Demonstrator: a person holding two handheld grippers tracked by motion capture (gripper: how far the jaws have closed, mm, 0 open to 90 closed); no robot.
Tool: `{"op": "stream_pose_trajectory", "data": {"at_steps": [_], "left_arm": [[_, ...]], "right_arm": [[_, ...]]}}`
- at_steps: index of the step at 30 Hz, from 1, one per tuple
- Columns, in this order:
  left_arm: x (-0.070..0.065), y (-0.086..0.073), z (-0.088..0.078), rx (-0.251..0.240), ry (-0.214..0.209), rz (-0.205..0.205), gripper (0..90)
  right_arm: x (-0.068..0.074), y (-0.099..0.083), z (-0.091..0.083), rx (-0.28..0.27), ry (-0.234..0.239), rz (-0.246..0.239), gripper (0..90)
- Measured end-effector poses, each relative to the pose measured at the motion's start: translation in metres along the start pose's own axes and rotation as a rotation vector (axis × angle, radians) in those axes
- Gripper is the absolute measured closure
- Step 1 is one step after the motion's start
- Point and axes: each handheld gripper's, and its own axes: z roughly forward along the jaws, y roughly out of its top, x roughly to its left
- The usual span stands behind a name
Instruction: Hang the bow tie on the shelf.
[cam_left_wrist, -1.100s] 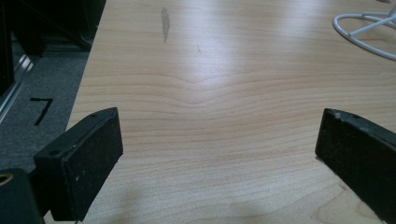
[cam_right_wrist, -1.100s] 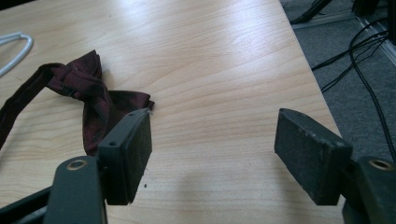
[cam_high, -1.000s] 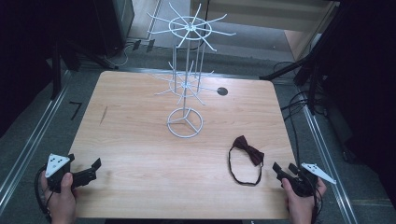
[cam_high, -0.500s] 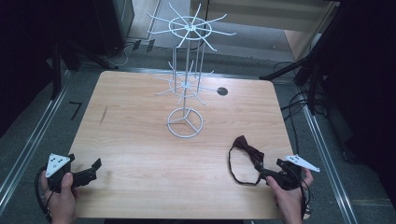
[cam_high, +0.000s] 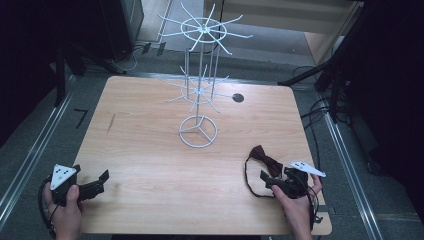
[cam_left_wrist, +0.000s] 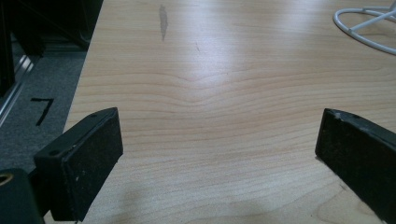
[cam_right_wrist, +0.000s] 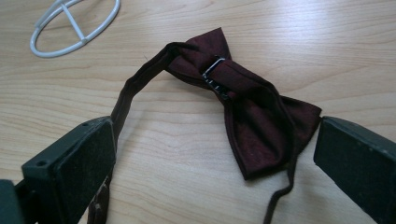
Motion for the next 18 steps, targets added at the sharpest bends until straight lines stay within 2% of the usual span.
{"op": "stream_pose_trajectory", "data": {"at_steps": [2,4,6,7,8,11,12,14,16,18], "left_arm": [[0.000,0.000,0.000,0.000,0.000,0.001,1.4],[0.000,0.000,0.000,0.000,0.000,0.001,1.4],[0.000,0.000,0.000,0.001,0.000,0.004,1.4],[0.000,0.000,0.000,0.002,-0.001,0.004,1.4],[0.000,0.000,0.000,0.001,-0.001,0.004,1.4],[0.000,0.000,0.000,0.000,-0.002,0.000,1.4],[0.000,0.000,0.000,-0.002,-0.003,-0.002,1.4],[0.001,0.000,0.000,-0.002,-0.003,-0.003,1.4],[0.001,0.000,0.000,-0.002,-0.005,-0.002,1.4],[0.001,0.000,0.000,0.001,-0.006,-0.001,1.4]], "right_arm": [[0.001,0.000,0.001,0.001,-0.003,-0.003,0.0],[0.003,0.002,0.003,-0.019,-0.043,-0.025,0.0],[0.003,0.004,0.004,-0.026,-0.046,-0.028,0.0],[0.001,0.008,0.009,-0.026,-0.070,-0.029,0.0],[0.001,0.008,0.009,-0.026,-0.070,-0.029,0.0],[-0.001,0.011,0.022,0.013,-0.107,-0.045,7.9],[-0.001,0.011,0.025,0.020,-0.128,-0.046,8.9],[-0.001,0.011,0.027,0.021,-0.138,-0.049,11.0],[-0.001,0.011,0.030,0.033,-0.165,-0.048,17.1],[0.000,0.010,0.030,0.037,-0.175,-0.059,27.0]]}}
